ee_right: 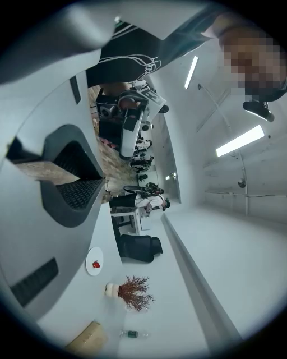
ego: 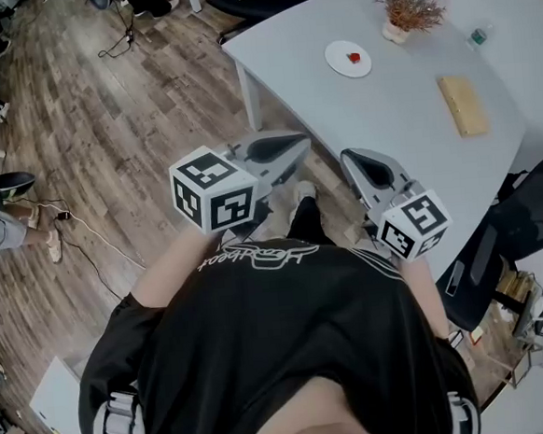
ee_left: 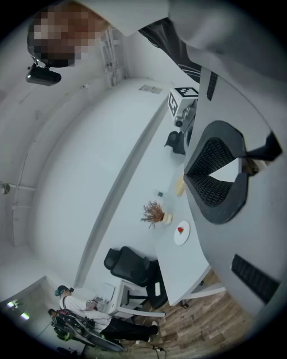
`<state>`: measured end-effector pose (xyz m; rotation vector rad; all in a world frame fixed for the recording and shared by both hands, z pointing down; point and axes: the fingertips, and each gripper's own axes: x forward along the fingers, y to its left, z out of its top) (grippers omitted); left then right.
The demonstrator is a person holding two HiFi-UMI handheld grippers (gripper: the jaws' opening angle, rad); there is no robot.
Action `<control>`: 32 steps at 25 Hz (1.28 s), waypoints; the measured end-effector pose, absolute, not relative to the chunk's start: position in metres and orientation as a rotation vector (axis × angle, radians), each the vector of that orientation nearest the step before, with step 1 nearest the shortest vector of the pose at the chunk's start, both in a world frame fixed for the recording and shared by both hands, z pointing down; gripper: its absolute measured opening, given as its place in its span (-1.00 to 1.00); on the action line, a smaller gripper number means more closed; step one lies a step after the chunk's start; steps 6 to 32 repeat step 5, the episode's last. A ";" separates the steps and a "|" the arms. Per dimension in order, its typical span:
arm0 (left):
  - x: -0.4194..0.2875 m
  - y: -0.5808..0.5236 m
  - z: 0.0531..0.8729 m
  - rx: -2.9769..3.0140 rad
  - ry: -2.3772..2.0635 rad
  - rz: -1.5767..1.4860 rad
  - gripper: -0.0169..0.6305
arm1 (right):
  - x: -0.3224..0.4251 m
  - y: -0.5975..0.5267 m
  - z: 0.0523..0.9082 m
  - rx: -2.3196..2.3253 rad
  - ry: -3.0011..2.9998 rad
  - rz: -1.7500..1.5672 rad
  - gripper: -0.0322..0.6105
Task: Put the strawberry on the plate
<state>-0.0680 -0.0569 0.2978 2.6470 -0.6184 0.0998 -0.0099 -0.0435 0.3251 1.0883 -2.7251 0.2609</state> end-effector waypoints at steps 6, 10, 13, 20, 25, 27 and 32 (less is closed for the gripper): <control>-0.068 -0.059 0.304 2.636 -0.619 0.109 -0.93 | -0.011 -0.044 0.328 1.085 -2.724 0.273 -0.87; -0.068 -0.059 0.304 2.636 -0.619 0.109 -0.93 | -0.011 -0.044 0.328 1.085 -2.724 0.273 -0.87; -0.068 -0.059 0.304 2.636 -0.619 0.109 -0.93 | -0.011 -0.044 0.328 1.085 -2.724 0.273 -0.87; -0.068 -0.059 0.304 2.636 -0.619 0.109 -0.93 | -0.011 -0.044 0.328 1.085 -2.724 0.273 -0.87; -0.068 -0.059 0.304 2.636 -0.619 0.109 -0.93 | -0.011 -0.044 0.328 1.085 -2.724 0.273 -0.87; -0.068 -0.059 0.304 2.636 -0.619 0.109 -0.93 | -0.011 -0.044 0.328 1.085 -2.724 0.273 -0.87; -0.068 -0.059 0.304 2.636 -0.619 0.109 -0.93 | -0.011 -0.044 0.328 1.085 -2.724 0.273 -0.87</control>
